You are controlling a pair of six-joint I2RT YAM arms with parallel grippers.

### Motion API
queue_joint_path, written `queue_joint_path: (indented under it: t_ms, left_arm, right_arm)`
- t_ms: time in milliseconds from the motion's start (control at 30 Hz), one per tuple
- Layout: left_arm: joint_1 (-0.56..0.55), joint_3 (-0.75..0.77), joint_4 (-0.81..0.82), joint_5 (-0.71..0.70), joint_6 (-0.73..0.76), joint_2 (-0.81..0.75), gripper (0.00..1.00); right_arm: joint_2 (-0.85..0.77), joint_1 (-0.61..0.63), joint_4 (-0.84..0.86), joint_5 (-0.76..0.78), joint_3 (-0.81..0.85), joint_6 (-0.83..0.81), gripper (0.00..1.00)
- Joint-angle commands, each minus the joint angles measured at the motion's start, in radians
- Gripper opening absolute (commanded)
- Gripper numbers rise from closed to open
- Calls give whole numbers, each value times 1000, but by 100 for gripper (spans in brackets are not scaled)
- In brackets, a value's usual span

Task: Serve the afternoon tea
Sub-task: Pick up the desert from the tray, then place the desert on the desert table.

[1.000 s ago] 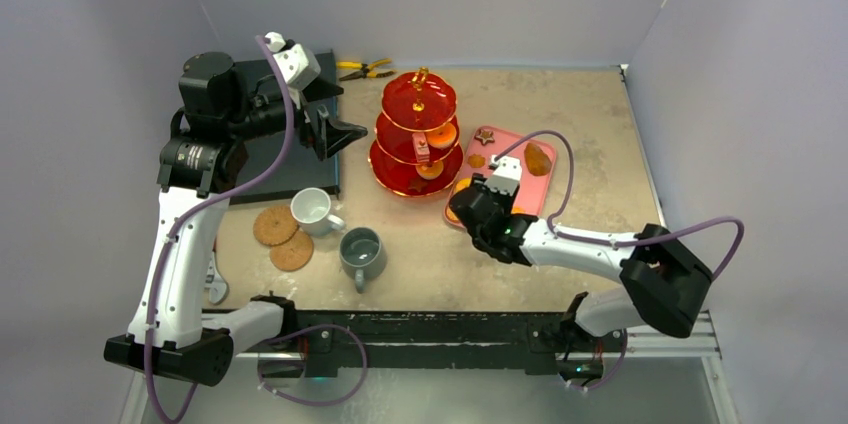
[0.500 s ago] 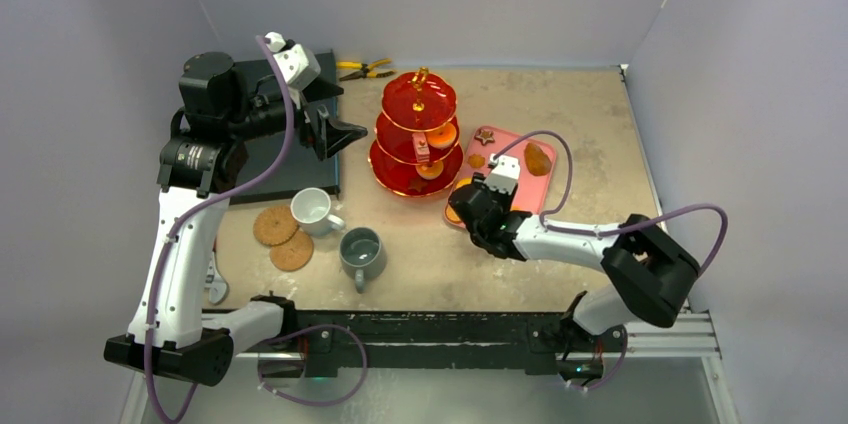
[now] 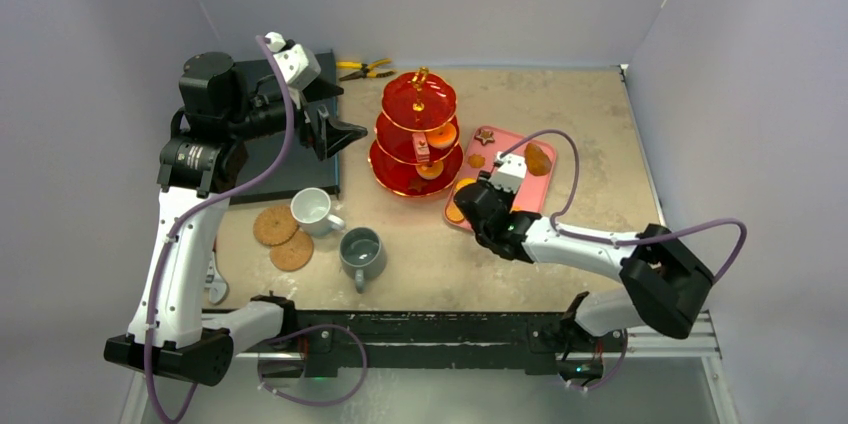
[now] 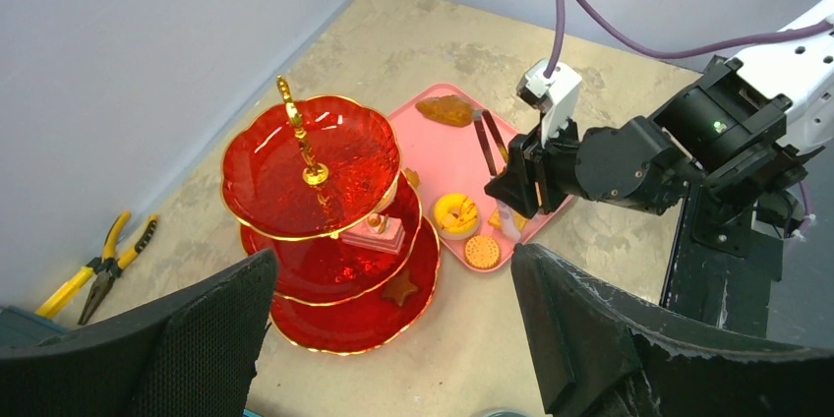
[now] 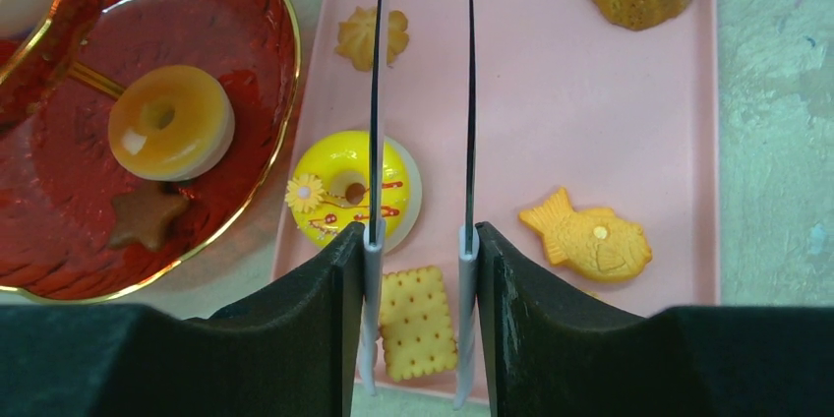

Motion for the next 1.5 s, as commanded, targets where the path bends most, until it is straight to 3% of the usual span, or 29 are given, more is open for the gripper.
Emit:
queue_joint_path:
  t_ms: [0, 233, 500, 867, 1133, 1467]
  left_arm:
    - [1, -1, 12, 17, 10, -6, 89]
    - [1, 2, 15, 16, 9, -7, 89]
    - [1, -4, 16, 13, 9, -12, 89]
    - [1, -3, 24, 10, 5, -13, 89]
    - [1, 5, 14, 5, 10, -12, 89]
    - [1, 4, 7, 8, 7, -16, 89]
  right_arm:
    - [-73, 1, 10, 51, 8, -41, 30]
    - [-104, 27, 106, -9, 86, -147, 29]
    - [33, 35, 345, -81, 163, -221, 29]
    - [191, 38, 585, -114, 156, -201, 29]
    - [209, 39, 589, -106, 145, -171, 46]
    - [165, 37, 598, -98, 75, -126, 56]
